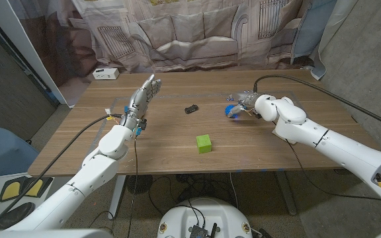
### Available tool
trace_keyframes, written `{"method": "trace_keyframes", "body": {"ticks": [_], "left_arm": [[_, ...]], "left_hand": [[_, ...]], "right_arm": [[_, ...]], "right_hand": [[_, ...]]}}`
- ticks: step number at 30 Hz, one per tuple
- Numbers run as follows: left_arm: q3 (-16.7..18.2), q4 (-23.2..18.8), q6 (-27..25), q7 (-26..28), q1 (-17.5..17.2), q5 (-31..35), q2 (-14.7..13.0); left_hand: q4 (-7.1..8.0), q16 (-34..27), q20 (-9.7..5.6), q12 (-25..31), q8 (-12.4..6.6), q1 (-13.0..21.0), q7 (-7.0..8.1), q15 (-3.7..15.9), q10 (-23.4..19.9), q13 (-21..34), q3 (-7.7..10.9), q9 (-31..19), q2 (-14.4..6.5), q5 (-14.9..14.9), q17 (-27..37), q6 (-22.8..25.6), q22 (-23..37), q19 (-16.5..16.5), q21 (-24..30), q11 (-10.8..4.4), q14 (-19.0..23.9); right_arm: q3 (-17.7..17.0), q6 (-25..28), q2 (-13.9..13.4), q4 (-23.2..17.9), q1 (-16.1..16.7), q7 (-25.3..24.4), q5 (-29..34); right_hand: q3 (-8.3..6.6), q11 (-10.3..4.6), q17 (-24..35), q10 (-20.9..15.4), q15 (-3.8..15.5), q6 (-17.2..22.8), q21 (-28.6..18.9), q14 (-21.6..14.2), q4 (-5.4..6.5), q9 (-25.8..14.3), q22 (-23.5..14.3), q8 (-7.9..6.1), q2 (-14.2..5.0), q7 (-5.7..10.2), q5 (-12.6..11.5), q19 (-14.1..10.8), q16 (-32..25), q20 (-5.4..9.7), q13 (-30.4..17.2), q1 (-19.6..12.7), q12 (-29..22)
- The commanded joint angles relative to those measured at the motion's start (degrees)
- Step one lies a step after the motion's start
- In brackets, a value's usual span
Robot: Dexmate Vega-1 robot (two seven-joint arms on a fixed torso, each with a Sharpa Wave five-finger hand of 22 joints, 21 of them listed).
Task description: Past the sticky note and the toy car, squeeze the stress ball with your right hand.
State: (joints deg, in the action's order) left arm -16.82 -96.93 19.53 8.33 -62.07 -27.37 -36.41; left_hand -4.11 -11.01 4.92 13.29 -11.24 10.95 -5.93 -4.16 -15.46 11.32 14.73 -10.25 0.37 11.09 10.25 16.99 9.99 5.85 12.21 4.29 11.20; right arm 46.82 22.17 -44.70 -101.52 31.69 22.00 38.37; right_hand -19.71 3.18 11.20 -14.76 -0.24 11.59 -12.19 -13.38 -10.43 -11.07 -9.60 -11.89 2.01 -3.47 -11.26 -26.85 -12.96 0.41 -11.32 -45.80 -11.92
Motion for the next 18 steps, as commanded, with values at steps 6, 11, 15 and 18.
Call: {"method": "trace_keyframes", "body": {"ticks": [6,11,15,18], "left_arm": [[-0.34,0.94,0.19,-0.46,0.8,-0.16,0.35],[-0.48,1.2,0.14,-0.54,1.0,-0.24,0.48],[-0.39,1.18,0.04,-0.34,0.78,-0.32,0.44],[-0.31,1.11,0.04,-0.16,0.63,-0.35,0.45]], "left_hand": [[-0.53,0.04,0.09,-0.35,0.13,0.23,0.01,0.03,-0.47,0.16,0.09,-0.17,-0.52,-0.15,0.1,0.57,0.22,0.51,-0.03,0.08,0.33],[-0.55,0.05,0.11,-0.39,0.14,0.22,0.05,0.01,-0.43,0.16,0.07,-0.17,-0.53,-0.16,0.1,0.58,0.22,0.51,-0.07,0.14,0.31],[-0.56,0.06,0.09,-0.4,0.15,0.21,0.04,-0.02,-0.43,0.16,0.06,-0.17,-0.54,-0.16,0.1,0.57,0.22,0.5,-0.11,0.14,0.31],[-0.57,0.06,0.09,-0.41,0.14,0.2,0.06,-0.01,-0.44,0.17,0.06,-0.17,-0.54,-0.16,0.1,0.61,0.22,0.51,-0.13,0.05,0.32]], "right_arm": [[1.45,-0.67,0.65,2.49,-1.21,-0.34,0.4],[1.82,-0.97,1.01,3.65,-1.52,-0.37,0.25],[2.23,-1.39,1.4,4.85,-1.78,-0.78,0.24],[2.49,-2.0,1.58,5.63,-1.88,-1.73,0.42]], "right_hand": [[-0.28,-0.26,0.2,-1.32,0.57,1.44,-0.53,-1.7,0.5,-0.19,-0.14,-0.69,0.07,0.1,-0.15,-1.97,-0.7,0.18,-0.16,-1.62,-0.75],[-0.39,-0.46,0.23,-1.74,0.63,1.89,-0.66,-2.25,0.51,-0.2,-0.13,-0.76,0.05,0.3,-0.19,-2.79,-0.84,0.1,-0.17,-2.2,-0.81],[-0.55,-0.46,0.31,-2.32,0.86,2.28,-0.8,-3.13,0.58,-0.21,-0.13,-0.79,-0.13,0.44,-0.22,-3.8,-1.11,0.11,-0.17,-2.88,-0.92],[-0.64,-0.52,0.35,-3.12,0.92,2.77,-0.81,-3.8,0.6,-0.22,-0.13,-0.87,-0.2,0.36,-0.2,-4.34,-1.3,0.16,-0.17,-3.39,-1.14]]}}
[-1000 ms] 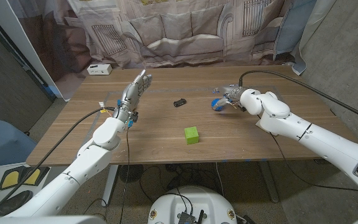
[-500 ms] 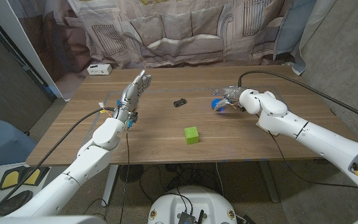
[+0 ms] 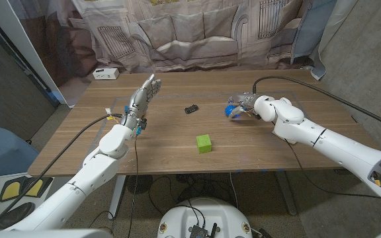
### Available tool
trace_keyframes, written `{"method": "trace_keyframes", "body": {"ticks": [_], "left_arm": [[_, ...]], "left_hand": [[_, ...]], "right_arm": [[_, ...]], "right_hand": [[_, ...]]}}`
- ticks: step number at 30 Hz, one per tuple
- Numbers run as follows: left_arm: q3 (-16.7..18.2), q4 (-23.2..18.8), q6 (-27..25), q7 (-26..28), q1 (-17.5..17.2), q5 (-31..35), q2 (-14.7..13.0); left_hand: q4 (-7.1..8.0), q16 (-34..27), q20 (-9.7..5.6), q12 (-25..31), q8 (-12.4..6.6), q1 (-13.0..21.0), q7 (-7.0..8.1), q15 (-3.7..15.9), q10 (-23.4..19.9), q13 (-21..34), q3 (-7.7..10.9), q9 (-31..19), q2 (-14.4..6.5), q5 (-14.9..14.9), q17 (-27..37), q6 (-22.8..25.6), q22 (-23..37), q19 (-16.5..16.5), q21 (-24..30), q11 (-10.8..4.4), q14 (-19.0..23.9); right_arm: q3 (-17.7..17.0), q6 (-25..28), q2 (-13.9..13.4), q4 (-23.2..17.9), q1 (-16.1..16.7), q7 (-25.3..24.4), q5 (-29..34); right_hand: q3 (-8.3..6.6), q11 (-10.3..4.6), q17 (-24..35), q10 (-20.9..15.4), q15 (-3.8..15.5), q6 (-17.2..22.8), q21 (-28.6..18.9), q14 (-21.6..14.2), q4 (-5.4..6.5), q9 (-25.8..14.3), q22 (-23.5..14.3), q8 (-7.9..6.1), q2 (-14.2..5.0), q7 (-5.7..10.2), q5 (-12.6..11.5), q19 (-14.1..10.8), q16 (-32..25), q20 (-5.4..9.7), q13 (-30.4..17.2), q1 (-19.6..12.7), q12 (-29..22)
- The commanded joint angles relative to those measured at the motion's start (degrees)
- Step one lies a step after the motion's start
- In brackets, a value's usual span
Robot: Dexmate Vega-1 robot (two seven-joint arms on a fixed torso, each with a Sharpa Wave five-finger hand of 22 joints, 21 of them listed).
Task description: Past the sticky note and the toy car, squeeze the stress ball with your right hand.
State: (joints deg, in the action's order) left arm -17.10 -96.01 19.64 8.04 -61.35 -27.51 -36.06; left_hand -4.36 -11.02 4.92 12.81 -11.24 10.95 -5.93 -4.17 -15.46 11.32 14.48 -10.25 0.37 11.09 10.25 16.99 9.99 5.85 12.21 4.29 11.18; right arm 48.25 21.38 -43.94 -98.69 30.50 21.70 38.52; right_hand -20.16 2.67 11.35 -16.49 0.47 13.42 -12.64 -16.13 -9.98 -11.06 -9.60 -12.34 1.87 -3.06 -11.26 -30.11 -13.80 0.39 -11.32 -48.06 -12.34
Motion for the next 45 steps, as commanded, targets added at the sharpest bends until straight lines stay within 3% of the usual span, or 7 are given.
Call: {"method": "trace_keyframes", "body": {"ticks": [1,5,18,26,37,45], "left_arm": [[-0.02,0.19,-0.05,0.14,-0.11,-0.21,0.09],[0.01,0.04,-0.21,0.29,-0.21,-0.22,0.05],[-0.07,0.34,-0.2,0.44,-0.2,-0.51,0.39],[-0.2,0.35,-0.23,0.42,-0.13,-0.49,0.47],[-0.25,-0.02,-0.54,0.58,-0.3,-0.61,0.45],[-0.34,0.19,-0.21,0.51,-0.27,-0.63,0.67]], "left_hand": [[-0.33,0.07,0.11,0.09,0.15,0.2,0.07,0.02,-0.52,0.17,0.3,-0.17,-0.55,-0.16,0.1,0.61,0.22,0.52,-0.14,0.18,0.32],[-0.35,0.07,0.12,0.07,0.16,0.19,0.04,-0.01,-0.52,0.17,0.29,-0.17,-0.57,-0.16,0.1,0.6,0.22,0.53,-0.18,-0.01,0.33],[-0.39,0.07,0.3,0.02,0.16,0.16,0.12,0.02,-0.55,0.17,0.26,-0.18,-0.64,-0.16,0.1,0.7,0.23,0.55,-0.29,0.01,0.4],[-0.42,0.07,0.36,0.0,0.15,0.14,0.15,0.03,-0.61,0.18,0.25,-0.18,-0.68,-0.16,0.1,0.78,0.23,0.5,-0.37,0.0,0.43],[-0.45,0.07,0.37,-0.03,0.13,0.11,0.04,0.02,-0.64,0.18,0.23,-0.18,-0.75,-0.17,0.1,0.92,0.24,0.55,-0.43,0.11,0.48],[-0.49,0.08,0.29,-0.04,0.17,0.09,0.12,-0.02,-0.7,0.19,0.21,-0.19,-0.79,-0.17,0.1,0.89,0.24,0.52,-0.5,0.07,0.51]], "right_arm": [[1.12,-1.41,0.84,3.0,-0.66,-1.92,0.42],[1.21,-1.85,0.97,3.6,-0.74,-2.43,0.3],[1.21,-2.81,1.02,4.49,-0.71,-3.32,-0.45],[0.91,-3.21,0.92,4.51,-0.47,-3.9,-1.04],[0.28,-4.26,0.64,4.66,0.5,-6.13,-2.06],[-0.48,-3.84,0.71,4.53,0.68,-5.27,-4.24]], "right_hand": [[-0.19,-0.08,0.22,-1.53,0.31,1.28,-0.42,-1.3,0.18,-0.23,-0.13,-0.51,-0.06,0.1,-0.2,-1.47,-0.54,0.21,-0.17,-1.3,-0.72],[-0.32,-0.41,0.33,-3.15,0.73,2.75,-0.76,-3.17,0.22,-0.25,-0.14,-0.8,-0.22,0.37,-0.19,-3.53,-1.13,0.44,-0.16,-2.41,-1.09],[-0.72,-0.5,0.51,-5.63,1.42,5.12,-1.14,-5.8,0.11,-0.29,-0.14,-1.17,-0.59,0.83,-0.26,-6.67,-1.92,1.19,-0.15,-4.86,-1.54],[-0.8,-0.62,0.94,-8.66,2.78,8.19,-2.1,-10.49,0.29,-0.34,-0.3,-1.67,-1.21,1.05,-0.14,-11.37,-3.67,2.46,-0.13,-6.95,-1.96],[-1.71,-1.01,1.39,-11.42,3.53,10.92,-2.81,-14.08,0.14,-0.4,-0.32,-2.04,-2.17,1.51,-0.23,-15.31,-4.85,3.35,-0.14,-9.95,-2.25],[-1.32,-0.82,2.25,-13.23,4.27,12.72,-3.67,-16.92,0.53,-0.44,-0.48,-2.19,-3.03,1.17,0.05,-18.54,-6.47,4.19,-0.16,-10.99,-2.39]]}}
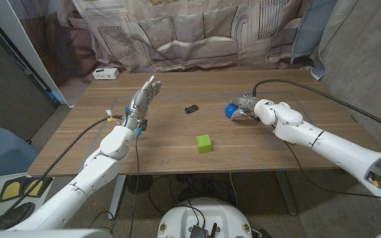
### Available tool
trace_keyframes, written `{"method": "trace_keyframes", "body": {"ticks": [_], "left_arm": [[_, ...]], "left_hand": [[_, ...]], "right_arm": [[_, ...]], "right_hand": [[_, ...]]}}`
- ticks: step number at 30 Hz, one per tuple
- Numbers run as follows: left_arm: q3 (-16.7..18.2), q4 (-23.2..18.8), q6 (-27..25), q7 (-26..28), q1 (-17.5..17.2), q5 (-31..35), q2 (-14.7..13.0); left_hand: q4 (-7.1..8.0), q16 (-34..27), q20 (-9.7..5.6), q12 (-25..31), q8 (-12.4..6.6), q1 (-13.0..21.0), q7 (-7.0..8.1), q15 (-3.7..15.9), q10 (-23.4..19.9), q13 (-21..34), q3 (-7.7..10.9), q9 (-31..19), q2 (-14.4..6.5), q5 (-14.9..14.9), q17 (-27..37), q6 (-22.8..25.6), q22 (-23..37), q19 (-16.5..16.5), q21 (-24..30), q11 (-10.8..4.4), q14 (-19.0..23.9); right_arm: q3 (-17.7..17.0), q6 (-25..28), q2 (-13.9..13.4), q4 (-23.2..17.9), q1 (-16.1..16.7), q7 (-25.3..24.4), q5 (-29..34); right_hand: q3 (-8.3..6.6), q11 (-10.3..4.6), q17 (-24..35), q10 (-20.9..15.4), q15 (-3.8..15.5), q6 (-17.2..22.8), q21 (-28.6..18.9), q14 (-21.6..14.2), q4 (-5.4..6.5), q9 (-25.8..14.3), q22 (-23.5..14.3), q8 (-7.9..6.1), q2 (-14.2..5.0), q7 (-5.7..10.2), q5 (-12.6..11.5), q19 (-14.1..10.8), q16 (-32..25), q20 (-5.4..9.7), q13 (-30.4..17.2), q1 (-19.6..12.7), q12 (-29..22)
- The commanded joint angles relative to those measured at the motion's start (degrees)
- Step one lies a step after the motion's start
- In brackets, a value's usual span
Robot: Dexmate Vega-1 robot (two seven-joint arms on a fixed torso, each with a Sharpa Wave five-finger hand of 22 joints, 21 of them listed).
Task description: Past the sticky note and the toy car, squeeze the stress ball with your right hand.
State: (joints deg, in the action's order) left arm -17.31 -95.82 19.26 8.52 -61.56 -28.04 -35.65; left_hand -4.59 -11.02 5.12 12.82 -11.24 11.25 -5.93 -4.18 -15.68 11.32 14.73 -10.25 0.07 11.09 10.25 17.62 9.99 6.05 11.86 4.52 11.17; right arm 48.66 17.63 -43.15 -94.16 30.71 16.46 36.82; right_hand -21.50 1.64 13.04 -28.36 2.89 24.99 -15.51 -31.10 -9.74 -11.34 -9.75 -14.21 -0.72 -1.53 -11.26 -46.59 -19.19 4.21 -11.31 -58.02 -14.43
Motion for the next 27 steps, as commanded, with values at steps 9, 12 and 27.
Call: {"method": "trace_keyframes", "body": {"ticks": [9,12,27], "left_arm": [[-0.14,0.26,0.56,0.16,-0.15,-0.07,0.5],[-0.14,0.27,0.63,0.24,-0.25,-0.04,0.55],[-0.14,0.65,1.29,0.41,-0.26,0.33,0.8]], "left_hand": [[-0.29,0.08,0.12,-0.05,0.13,-0.22,0.14,-0.04,-0.57,0.19,-0.05,-0.19,-0.53,-0.18,0.11,0.39,0.25,0.32,-0.21,-0.27,0.58],[-0.3,0.09,0.11,-0.04,0.12,-0.23,0.17,-0.02,-0.64,0.19,-0.06,-0.19,-0.56,-0.18,0.11,0.46,0.25,0.32,-0.23,-0.24,0.57],[-0.36,0.08,0.09,-0.09,0.12,-0.26,0.17,0.02,-0.64,0.2,-0.09,-0.2,-0.61,-0.18,0.11,0.58,0.25,0.33,-0.29,-0.19,0.64]], "right_arm": [[-2.01,0.42,-0.48,-1.24,1.69,-2.19,-3.71],[-2.64,0.32,-0.65,-1.54,2.17,-2.71,-4.89],[-5.98,3.56,-2.88,-6.91,5.82,-6.44,-7.53]], "right_hand": [[0.69,0.32,1.7,-5.49,2.66,5.28,-1.71,-5.33,0.37,-0.29,-0.38,-1.19,-1.09,0.36,0.38,-5.63,-3.13,0.97,-0.3,-2.75,-1.26],[0.68,0.44,1.97,-6.27,2.55,6.07,-2.15,-6.19,0.23,-0.36,-0.36,-1.28,-1.45,0.08,0.46,-7.14,-3.6,1.17,-0.34,-3.62,-1.35],[1.21,1.07,2.63,-6.7,1.73,6.55,-2.01,-6.4,0.78,-0.5,-0.27,-0.91,-2.15,-1.05,0.8,-7.77,-3.92,0.84,-0.43,-4.09,-1.13]]}}
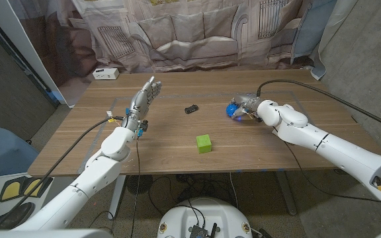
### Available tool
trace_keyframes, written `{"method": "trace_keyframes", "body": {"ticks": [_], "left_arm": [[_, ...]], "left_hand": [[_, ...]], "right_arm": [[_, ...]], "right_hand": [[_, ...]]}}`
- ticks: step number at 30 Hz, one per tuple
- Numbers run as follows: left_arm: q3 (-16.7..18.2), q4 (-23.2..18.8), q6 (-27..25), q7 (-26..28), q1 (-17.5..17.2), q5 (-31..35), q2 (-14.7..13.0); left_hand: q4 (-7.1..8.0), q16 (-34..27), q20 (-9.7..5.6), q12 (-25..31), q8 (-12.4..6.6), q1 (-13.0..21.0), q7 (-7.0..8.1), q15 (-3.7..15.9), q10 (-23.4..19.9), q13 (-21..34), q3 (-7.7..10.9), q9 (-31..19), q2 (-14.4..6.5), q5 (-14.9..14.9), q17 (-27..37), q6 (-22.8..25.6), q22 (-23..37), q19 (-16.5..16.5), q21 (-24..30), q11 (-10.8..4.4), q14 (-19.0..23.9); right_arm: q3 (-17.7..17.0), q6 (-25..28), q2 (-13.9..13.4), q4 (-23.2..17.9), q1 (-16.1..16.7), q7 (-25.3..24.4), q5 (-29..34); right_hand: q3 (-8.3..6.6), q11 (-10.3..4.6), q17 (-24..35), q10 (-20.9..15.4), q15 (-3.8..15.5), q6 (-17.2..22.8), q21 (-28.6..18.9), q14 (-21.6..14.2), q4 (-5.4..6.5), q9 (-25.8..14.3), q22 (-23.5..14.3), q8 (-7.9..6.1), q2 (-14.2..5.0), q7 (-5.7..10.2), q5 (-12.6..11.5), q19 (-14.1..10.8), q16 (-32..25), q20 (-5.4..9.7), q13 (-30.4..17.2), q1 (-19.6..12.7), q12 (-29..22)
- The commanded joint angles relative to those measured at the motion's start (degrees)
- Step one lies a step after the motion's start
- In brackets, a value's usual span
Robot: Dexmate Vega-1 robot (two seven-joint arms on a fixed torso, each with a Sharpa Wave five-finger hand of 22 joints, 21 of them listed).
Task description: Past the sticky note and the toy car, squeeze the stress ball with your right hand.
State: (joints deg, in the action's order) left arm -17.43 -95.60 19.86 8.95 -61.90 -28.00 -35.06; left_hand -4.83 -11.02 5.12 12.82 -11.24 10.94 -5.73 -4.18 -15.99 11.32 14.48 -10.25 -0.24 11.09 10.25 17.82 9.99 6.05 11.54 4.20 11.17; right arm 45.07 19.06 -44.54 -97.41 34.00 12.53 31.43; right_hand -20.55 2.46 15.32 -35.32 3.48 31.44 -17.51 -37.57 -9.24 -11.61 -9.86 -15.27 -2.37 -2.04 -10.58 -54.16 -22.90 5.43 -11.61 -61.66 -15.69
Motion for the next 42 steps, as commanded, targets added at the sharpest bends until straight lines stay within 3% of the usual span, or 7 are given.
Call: {"method": "trace_keyframes", "body": {"ticks": [1,24,33,42], "left_arm": [[0.02,0.43,0.77,0.04,0.07,0.34,0.25],[0.23,0.21,0.99,0.09,0.63,0.8,0.16],[0.9,-0.01,1.42,0.65,0.11,0.91,0.05],[0.71,0.47,1.67,-0.25,0.64,0.69,0.09]], "left_hand": [[-0.13,0.08,0.11,-0.09,0.12,0.05,-0.08,-0.02,-0.35,0.2,0.15,-0.2,-0.3,-0.18,0.11,0.38,0.25,0.33,0.03,0.1,0.65],[-0.23,0.08,0.06,-0.09,0.1,0.01,-0.12,-0.02,-0.56,0.21,0.1,-0.21,-0.38,-0.19,0.11,0.64,0.25,0.38,-0.04,0.11,0.76],[-0.27,0.08,-0.01,-0.13,0.12,0.0,-0.05,0.05,-0.52,0.21,0.09,-0.21,-0.42,-0.2,0.11,0.66,0.25,0.42,-0.05,0.14,0.81],[-0.31,0.11,0.04,-0.13,0.11,-0.01,-0.04,0.02,-0.6,0.22,0.07,-0.21,-0.45,-0.2,0.11,0.75,0.25,0.42,-0.08,0.24,0.78]], "right_arm": [[-2.62,2.27,-1.67,-4.11,2.9,-3.12,-2.13],[-8.64,0.79,-3.31,-10.53,9.41,-14.56,-6.01],[-11.45,-5.71,-2.93,-10.16,13.1,-25.07,-6.23],[-12.98,-10.92,-2.61,-9.61,14.33,-30.05,-5.45]], "right_hand": [[0.31,0.31,0.38,0.28,1.13,0.09,0.02,0.14,0.31,-0.23,-0.15,0.17,-0.52,-0.57,0.13,-0.18,-0.19,-0.4,-0.14,-0.44,0.15],[0.57,1.22,0.56,-0.54,0.04,0.9,0.39,0.05,0.24,-0.32,-0.05,0.39,-0.85,-1.24,0.31,-0.37,-0.07,-0.97,-0.22,-1.07,0.09],[0.69,1.45,0.5,-0.85,-0.05,1.51,0.49,-0.26,0.45,-0.33,-0.04,0.34,-0.96,-1.31,0.38,-0.5,0.01,-1.17,-0.23,-0.89,0.06],[0.93,1.45,0.52,-1.78,-0.04,2.72,0.62,-0.91,0.67,-0.34,-0.06,0.1,-1.09,-1.26,0.45,-0.59,-0.1,-1.43,-0.24,-0.63,-0.18]]}}
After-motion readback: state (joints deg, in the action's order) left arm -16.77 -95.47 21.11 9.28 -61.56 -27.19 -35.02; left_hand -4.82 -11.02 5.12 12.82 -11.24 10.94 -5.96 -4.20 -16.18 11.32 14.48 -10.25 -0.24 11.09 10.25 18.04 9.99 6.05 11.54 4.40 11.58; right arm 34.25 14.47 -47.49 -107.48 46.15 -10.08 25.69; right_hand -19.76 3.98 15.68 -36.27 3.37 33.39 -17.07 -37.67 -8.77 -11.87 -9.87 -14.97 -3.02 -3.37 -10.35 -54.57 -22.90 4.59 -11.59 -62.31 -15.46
